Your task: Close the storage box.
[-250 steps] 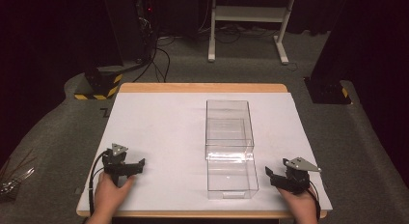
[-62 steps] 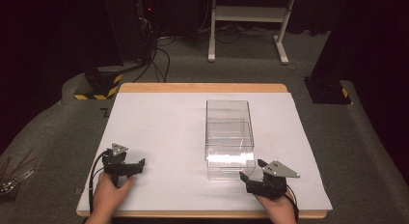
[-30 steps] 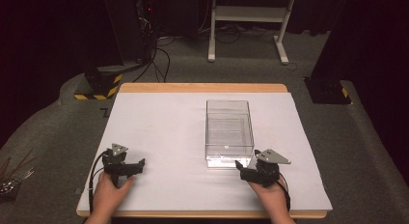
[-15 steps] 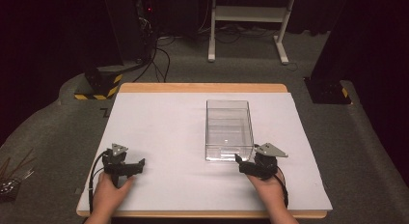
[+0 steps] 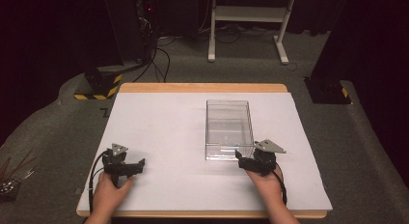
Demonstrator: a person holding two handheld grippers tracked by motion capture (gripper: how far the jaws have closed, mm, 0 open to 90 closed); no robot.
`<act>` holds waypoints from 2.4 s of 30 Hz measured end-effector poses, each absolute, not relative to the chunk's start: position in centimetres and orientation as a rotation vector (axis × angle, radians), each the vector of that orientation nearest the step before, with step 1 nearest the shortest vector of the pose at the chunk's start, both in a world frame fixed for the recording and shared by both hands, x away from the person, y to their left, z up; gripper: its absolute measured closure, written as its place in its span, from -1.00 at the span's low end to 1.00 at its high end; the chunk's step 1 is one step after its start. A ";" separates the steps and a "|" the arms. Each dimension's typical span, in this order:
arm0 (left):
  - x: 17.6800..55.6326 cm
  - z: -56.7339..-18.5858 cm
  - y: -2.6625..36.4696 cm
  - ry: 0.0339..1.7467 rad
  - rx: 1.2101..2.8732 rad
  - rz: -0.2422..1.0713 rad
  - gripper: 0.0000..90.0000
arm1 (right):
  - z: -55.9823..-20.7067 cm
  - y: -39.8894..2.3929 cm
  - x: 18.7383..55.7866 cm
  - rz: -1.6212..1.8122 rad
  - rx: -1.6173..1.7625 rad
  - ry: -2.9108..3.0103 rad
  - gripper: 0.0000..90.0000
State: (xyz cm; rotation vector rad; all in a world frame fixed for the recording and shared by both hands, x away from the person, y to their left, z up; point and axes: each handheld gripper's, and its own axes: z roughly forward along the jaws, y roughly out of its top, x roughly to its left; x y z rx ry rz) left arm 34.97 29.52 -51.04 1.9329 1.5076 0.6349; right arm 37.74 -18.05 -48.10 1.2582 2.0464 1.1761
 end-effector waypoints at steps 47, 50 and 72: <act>35.0 -51.0 29.5 1.508 1.933 0.635 -0.98 | -47.7 -18.9 37.8 1.165 1.273 2.066 -0.57; 35.0 -51.0 29.5 1.507 1.933 0.635 -0.98 | -47.8 -19.1 37.6 1.170 1.280 2.060 -0.57; 35.0 -51.0 29.5 1.507 1.932 0.636 -0.98 | -48.9 -25.1 34.6 1.098 1.353 2.018 -0.54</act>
